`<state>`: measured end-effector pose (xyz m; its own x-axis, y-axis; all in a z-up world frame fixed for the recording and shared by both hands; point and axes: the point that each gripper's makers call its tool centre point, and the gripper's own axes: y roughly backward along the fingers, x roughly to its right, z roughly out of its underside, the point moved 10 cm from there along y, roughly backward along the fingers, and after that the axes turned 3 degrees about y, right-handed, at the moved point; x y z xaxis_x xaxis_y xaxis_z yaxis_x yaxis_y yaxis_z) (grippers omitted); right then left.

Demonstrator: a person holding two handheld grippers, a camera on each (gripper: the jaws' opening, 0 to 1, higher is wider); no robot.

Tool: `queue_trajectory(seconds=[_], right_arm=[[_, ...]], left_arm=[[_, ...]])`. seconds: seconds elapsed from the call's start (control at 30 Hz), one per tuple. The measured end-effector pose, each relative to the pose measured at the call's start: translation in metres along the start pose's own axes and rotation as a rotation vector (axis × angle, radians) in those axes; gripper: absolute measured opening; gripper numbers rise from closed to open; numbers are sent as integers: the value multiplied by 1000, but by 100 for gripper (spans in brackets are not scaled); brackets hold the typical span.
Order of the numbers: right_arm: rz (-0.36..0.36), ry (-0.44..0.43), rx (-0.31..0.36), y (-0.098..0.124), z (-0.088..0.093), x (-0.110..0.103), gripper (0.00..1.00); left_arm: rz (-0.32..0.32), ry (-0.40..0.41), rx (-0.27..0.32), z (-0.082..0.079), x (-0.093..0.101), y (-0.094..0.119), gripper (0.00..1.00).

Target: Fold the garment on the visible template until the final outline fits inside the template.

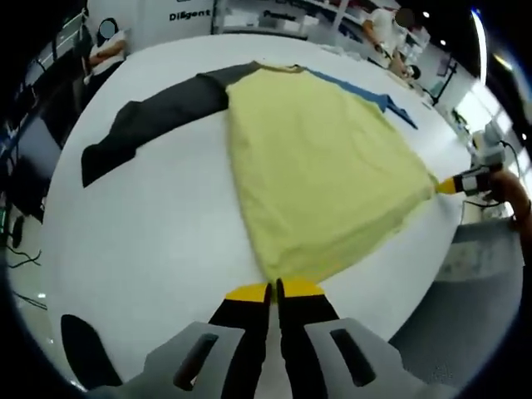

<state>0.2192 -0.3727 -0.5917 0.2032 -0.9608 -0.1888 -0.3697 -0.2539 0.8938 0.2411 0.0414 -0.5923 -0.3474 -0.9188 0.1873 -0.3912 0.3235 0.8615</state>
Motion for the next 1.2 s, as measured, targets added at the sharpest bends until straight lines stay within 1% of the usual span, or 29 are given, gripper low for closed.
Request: queue_trajectory(seconds=[0.1, 0.17, 0.2, 0.23, 0.3, 0.33, 0.37, 0.5, 0.53, 0.73, 0.8, 0.83, 0.9, 0.93, 0.97, 1.07, 1.2], right_arm=[[-10, 47, -11, 4, 0, 1, 0], [-21, 118, -34, 5, 0, 3, 0], [-24, 178, -37, 6, -1, 4, 0], [-28, 214, -30, 6, -2, 4, 0], [-40, 258, -30, 5, -2, 6, 0], [-37, 240, -30, 5, -2, 6, 0], [-40, 244, -33, 5, -1, 7, 0], [-45, 278, -32, 6, 0, 8, 0], [-49, 309, -31, 6, 1, 7, 0], [-69, 356, -13, 7, 0, 12, 0], [-78, 357, -8, 8, 0, 15, 0], [-82, 342, 6, 8, -1, 18, 0], [-87, 330, -1, 9, -1, 19, 0], [-88, 335, -2, 10, -1, 19, 0], [-91, 367, 2, 13, -2, 18, 0], [-94, 349, 6, 17, -4, 18, 0], [-88, 322, 8, 17, -2, 22, 0]], left_arm=[[6, -32, -13, -1, 1, 3, 3], [20, -55, -22, 0, 2, 5, 3], [21, -61, -23, 0, 1, 4, 3], [23, -64, -23, 0, 1, 4, 3], [27, -72, -26, 0, 0, 3, 3], [31, -73, -30, 1, 0, 3, 3], [34, -76, -33, 1, 0, 3, 3], [39, -91, -41, 3, 1, 2, 3], [38, -91, -42, 3, 1, 1, 3], [41, -109, -54, 2, 0, 2, 3], [47, -118, -61, 2, 1, 2, 3], [51, -125, -63, 2, 1, 2, 3], [59, -134, -67, 2, 3, 1, 3], [62, -139, -70, 2, 4, 2, 3], [61, -142, -70, 2, 5, 2, 3], [63, -155, -70, 2, 8, 5, 3], [69, -164, -75, 3, 11, 6, 3]])
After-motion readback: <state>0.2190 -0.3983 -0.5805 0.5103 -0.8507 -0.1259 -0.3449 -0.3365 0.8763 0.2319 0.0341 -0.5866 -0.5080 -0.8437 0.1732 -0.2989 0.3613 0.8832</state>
